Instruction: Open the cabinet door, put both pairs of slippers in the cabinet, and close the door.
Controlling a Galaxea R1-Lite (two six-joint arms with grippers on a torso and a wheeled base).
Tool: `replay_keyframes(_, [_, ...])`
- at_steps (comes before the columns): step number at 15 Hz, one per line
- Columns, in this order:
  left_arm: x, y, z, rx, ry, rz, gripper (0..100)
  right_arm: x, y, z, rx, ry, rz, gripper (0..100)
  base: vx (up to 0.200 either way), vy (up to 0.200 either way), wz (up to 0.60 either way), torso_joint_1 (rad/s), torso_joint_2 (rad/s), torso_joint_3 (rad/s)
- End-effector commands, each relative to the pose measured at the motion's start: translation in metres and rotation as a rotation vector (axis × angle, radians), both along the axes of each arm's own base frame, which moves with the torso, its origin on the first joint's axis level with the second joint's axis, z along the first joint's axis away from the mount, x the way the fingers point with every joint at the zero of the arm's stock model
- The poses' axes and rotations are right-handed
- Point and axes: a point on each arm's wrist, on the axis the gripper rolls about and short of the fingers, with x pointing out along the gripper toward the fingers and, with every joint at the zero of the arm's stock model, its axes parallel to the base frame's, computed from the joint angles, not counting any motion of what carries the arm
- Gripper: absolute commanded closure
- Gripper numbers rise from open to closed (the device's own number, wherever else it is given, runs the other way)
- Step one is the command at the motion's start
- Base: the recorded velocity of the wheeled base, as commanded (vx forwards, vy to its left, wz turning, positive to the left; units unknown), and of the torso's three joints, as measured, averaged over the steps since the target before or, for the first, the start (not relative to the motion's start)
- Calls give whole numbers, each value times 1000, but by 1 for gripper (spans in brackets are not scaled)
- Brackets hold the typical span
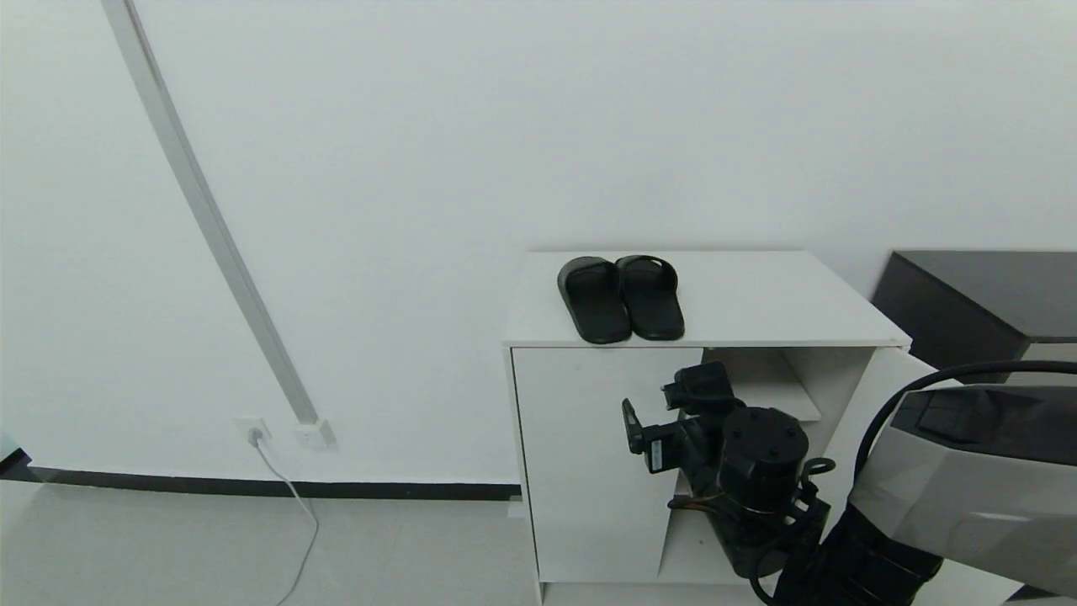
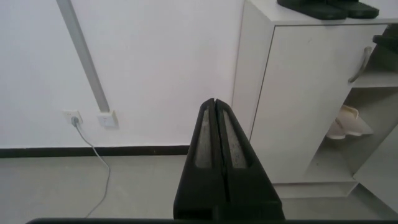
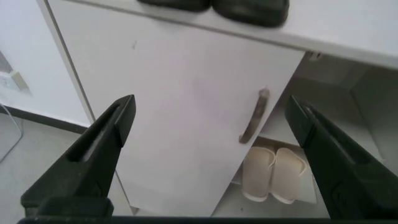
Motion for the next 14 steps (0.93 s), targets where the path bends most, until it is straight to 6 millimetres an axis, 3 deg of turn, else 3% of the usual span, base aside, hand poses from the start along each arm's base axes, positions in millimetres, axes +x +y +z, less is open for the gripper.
replay_keyframes(1, [0, 0, 0, 0, 1, 0, 100, 0, 0, 1, 1, -2, 0, 0, 0, 0, 0, 271, -593, -334])
replay_keyframes(6, [0, 0, 0, 0, 1, 0, 100, 1, -3, -1, -6, -11, 24, 0, 0, 0, 0, 226, -500, -276])
replay_keyframes(10, [0, 0, 0, 0, 1, 0, 100, 7, -8, 10, -26, 29, 1, 0, 0, 0, 0, 176, -373, -200])
replay_keyframes(14, [0, 0, 0, 2, 3, 0, 100, 8, 1, 68, 74, 109, 12, 0, 0, 0, 0, 46, -106, -57])
